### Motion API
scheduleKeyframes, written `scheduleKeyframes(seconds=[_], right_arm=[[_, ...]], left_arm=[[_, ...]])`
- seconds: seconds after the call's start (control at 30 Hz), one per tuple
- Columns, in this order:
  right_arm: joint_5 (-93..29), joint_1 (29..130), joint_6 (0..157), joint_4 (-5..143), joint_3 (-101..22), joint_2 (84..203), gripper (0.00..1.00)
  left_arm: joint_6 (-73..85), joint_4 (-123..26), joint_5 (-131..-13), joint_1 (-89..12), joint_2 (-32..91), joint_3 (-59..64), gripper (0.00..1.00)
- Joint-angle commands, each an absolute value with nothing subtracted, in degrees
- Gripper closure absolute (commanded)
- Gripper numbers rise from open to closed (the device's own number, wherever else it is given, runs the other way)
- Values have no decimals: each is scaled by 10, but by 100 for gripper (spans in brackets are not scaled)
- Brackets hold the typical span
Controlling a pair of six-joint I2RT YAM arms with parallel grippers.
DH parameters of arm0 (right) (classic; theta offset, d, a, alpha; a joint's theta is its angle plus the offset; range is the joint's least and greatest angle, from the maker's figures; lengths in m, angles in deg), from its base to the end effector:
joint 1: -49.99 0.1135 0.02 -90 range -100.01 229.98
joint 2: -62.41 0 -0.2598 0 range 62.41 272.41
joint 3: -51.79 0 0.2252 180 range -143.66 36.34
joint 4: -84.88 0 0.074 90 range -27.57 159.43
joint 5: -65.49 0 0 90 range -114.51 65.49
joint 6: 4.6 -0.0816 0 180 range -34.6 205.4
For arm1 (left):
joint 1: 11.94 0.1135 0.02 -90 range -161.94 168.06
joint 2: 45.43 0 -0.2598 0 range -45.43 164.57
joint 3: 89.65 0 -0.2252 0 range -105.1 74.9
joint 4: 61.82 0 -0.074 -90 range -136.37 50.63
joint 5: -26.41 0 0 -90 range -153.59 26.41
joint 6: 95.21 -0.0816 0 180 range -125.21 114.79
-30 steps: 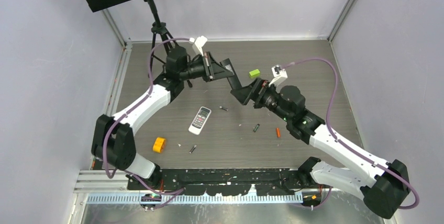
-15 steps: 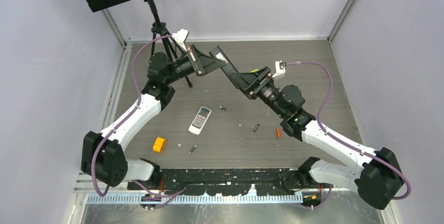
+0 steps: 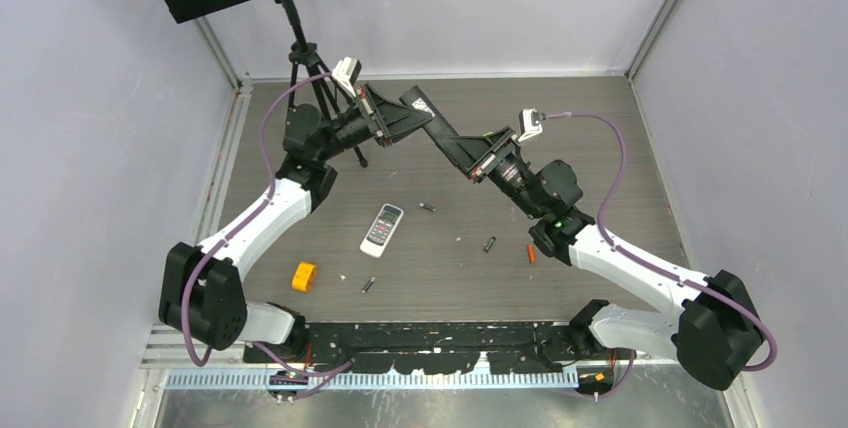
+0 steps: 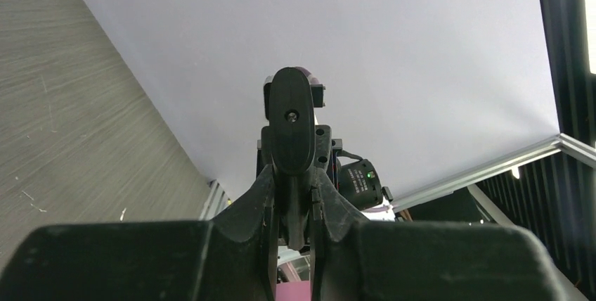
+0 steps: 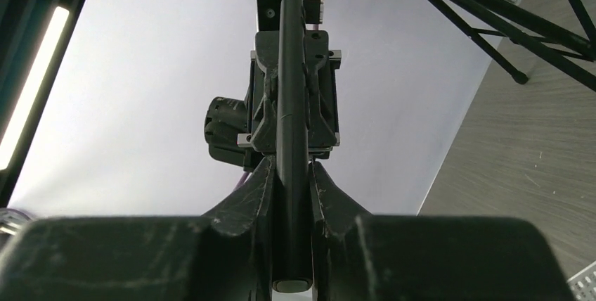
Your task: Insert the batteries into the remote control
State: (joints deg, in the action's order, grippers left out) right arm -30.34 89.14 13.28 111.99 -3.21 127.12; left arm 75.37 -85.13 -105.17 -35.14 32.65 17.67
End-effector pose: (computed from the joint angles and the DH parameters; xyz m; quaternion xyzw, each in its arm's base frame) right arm 0.2112 0.1826 0.3568 0.1285 0.5786 0.6814 0.4295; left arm 0.2719 -0.1755 0.3880 -0.0123 0.6203 -0.7237 0.3022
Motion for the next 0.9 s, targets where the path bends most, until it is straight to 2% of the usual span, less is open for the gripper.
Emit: scheduleKeyframes(seconds=[0.0,0.2,0.33,0.37,0.5,0.6,0.73,0.87], right_arm=[[-331,890,190,1183,-2,1271,99],[-431,875,239,1196,15,1246,100],[-422,867,237,1179,18,1234,99],[-394,866,233,1164,18,1231,96],[-302,865,216,1041,-2,1224,69],[-276,865,198,1021,2,1237,63],[-273,865,169,1059,23,1258,64],[-288,865,163,1089,32,1268,75]], left_arm=[[781,-905,-1044,-340,316,168,100],[826,-942,-1072,-334,333,155,100],[831,-954,-1066,-333,336,153,100],[823,-951,-1061,-333,333,155,100],[780,-920,-1038,-333,321,165,100],[768,-919,-1023,-333,317,174,100],[767,-928,-1011,-333,315,181,100],[761,-924,-1010,-332,317,180,100]])
